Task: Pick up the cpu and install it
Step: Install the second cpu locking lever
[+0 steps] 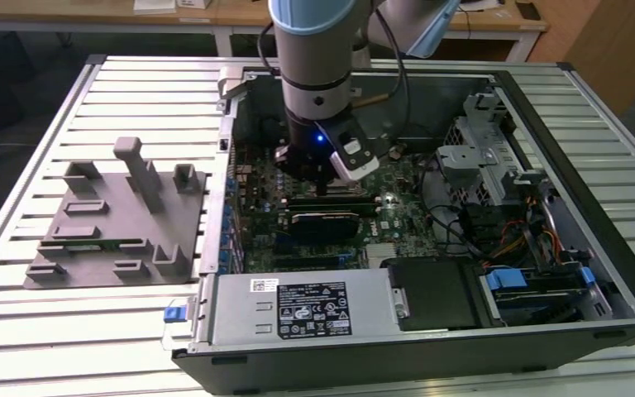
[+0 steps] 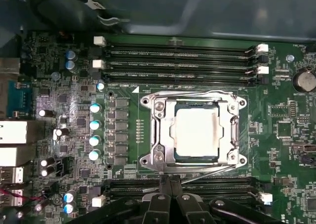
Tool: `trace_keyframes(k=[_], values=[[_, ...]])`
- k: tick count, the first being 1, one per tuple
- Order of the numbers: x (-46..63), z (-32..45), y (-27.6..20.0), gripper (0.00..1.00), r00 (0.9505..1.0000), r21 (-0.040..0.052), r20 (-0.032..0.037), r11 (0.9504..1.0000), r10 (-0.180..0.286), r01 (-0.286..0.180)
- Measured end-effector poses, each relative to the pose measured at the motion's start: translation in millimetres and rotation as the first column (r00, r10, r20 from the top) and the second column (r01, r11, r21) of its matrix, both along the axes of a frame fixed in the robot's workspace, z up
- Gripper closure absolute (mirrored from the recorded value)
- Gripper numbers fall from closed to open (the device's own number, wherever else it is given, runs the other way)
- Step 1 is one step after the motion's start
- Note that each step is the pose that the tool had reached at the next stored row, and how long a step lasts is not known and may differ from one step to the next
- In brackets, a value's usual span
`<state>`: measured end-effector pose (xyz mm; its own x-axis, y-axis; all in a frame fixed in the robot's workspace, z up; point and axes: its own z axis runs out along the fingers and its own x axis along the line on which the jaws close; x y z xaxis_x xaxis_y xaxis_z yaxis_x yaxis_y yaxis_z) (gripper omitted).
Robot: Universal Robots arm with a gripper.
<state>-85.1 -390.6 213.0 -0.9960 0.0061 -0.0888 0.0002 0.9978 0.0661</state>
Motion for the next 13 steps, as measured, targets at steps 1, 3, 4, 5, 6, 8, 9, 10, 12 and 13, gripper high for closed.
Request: trace_keyframes(k=[1,3,4,5,6,8,9,10,12,13], values=[[-0.2,-0.3,-1.0,0.89,1.0,0.0063,0.0,1.0,0.0,0.0],[-0.4,-1.1,-3.8,0.89,1.0,0.0188,0.0,0.9998,0.001,-0.001],[-0.5,-1.5,-5.6,0.89,1.0,0.0226,-0.0001,0.9997,0.001,-0.001],[-0.6,-2.0,-7.5,0.89,1.0,0.0256,0.0,0.9997,0.001,-0.001],[-0.7,-2.5,-9.4,0.89,1.0,0.0288,0.0,0.9996,0.001,-0.001],[-0.8,-3.4,-12.8,0.89,1.0,0.0379,0.0,0.9993,0.002,-0.002],[-0.8,-3.5,-13.7,0.89,1.0,0.0486,0.0,0.9988,0.002,-0.002],[-0.8,-3.5,-13.9,0.89,1.0,0.0593,0.0,0.9982,0.002,-0.002],[-0.9,-3.5,-14.0,0.89,1.0,0.0621,0.0,0.9981,0.002,-0.002],[-0.8,-3.5,-14.0,0.89,1.0,0.0631,0.0,0.998,0.002,-0.002]])
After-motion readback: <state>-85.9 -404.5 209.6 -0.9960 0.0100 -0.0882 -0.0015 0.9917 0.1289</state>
